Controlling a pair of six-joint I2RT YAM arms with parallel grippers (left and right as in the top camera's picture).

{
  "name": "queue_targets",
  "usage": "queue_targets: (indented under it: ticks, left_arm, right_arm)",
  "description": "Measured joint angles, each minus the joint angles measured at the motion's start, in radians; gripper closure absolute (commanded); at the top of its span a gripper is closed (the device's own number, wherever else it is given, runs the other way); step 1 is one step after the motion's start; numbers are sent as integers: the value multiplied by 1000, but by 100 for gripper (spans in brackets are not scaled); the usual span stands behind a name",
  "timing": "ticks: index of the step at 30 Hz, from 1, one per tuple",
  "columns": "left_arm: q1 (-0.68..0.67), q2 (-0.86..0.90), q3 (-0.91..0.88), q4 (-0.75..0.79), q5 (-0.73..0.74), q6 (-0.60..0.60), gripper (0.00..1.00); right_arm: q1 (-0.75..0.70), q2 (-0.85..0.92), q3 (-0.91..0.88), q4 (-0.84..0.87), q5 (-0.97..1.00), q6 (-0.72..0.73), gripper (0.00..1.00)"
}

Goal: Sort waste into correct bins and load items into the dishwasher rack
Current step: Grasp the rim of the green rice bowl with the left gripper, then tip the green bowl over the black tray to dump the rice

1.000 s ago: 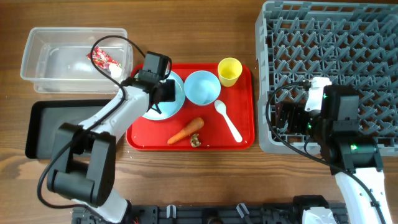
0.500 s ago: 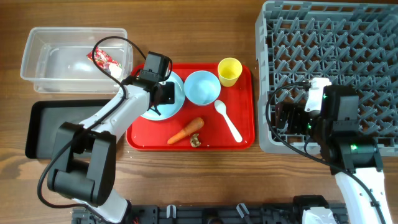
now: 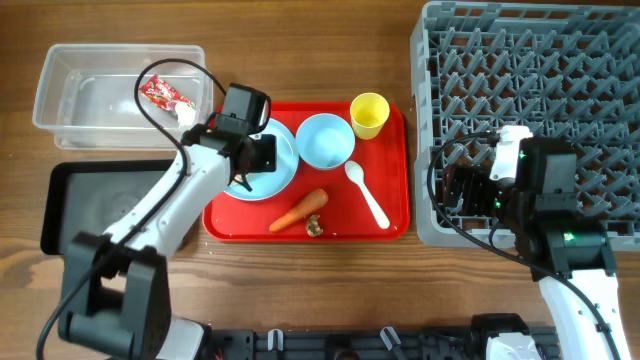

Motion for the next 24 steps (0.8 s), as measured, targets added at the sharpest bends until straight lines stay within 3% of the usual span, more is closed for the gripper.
queue_targets:
  ticks: [14,19,24]
  left_arm:
    - [33,-199,-7,-188,8,-78,96]
    - [197,-317,-7,-220,57,-137,96]
    - [405,-324,-7,-239,197,-147,96]
  right_arm:
    - [0,0,0,0,0,0,0]
    - [0,0,0,0,0,0,0]
    - [0,0,0,0,0,0,0]
